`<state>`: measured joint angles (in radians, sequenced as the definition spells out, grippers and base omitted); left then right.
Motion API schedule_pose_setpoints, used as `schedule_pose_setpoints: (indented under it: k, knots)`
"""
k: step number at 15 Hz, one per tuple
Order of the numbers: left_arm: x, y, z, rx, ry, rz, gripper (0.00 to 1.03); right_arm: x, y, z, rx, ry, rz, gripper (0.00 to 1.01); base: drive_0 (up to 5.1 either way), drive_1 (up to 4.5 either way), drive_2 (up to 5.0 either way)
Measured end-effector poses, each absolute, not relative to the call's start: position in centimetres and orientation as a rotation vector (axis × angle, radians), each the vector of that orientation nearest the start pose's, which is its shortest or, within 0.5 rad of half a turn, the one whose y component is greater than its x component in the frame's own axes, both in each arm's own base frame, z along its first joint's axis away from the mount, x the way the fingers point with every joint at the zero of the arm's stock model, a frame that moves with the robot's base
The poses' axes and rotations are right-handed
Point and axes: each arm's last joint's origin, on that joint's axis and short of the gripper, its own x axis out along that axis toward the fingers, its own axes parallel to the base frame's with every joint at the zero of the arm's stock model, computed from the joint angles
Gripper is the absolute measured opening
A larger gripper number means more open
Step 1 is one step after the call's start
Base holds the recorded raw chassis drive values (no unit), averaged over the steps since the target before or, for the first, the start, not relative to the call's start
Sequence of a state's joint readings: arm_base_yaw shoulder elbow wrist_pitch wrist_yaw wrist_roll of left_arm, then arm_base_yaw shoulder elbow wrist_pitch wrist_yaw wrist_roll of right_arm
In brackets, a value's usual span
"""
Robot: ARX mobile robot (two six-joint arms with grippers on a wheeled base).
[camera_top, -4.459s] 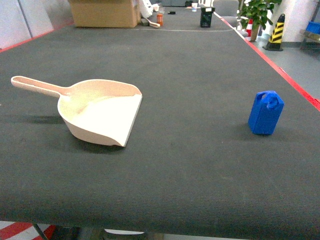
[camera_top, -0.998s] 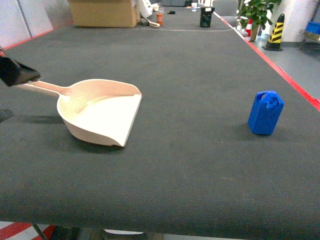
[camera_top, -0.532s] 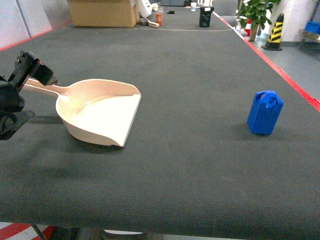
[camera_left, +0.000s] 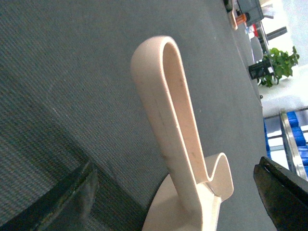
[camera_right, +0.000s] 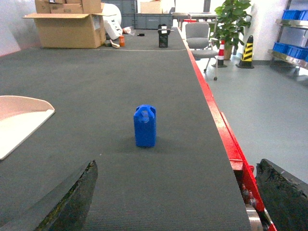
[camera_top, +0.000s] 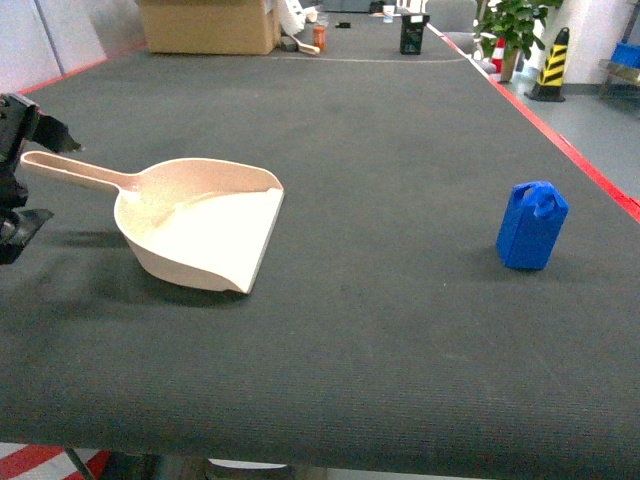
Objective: Place part in tray to right shelf
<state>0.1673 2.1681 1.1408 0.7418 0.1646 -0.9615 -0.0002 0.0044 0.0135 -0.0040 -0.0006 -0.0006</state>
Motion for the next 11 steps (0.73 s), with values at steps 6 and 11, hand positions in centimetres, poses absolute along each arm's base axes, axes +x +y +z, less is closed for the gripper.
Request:
schedule_pose_setpoints:
  k: [6,11]
  knots:
    - [48.1,7.8,11.3,-1.008,0.267,0.093,0.98,9.7,0.0,16.7,-0.001,-0.005,0.000,0.98,0.0,0.00,0.0]
    - [51.6,8.8,9.7,-1.059,0.268,0.044,0.45,9.7,0.0,16.7,-0.001,-0.005,0.000,0.98,0.0,0.00,0.0]
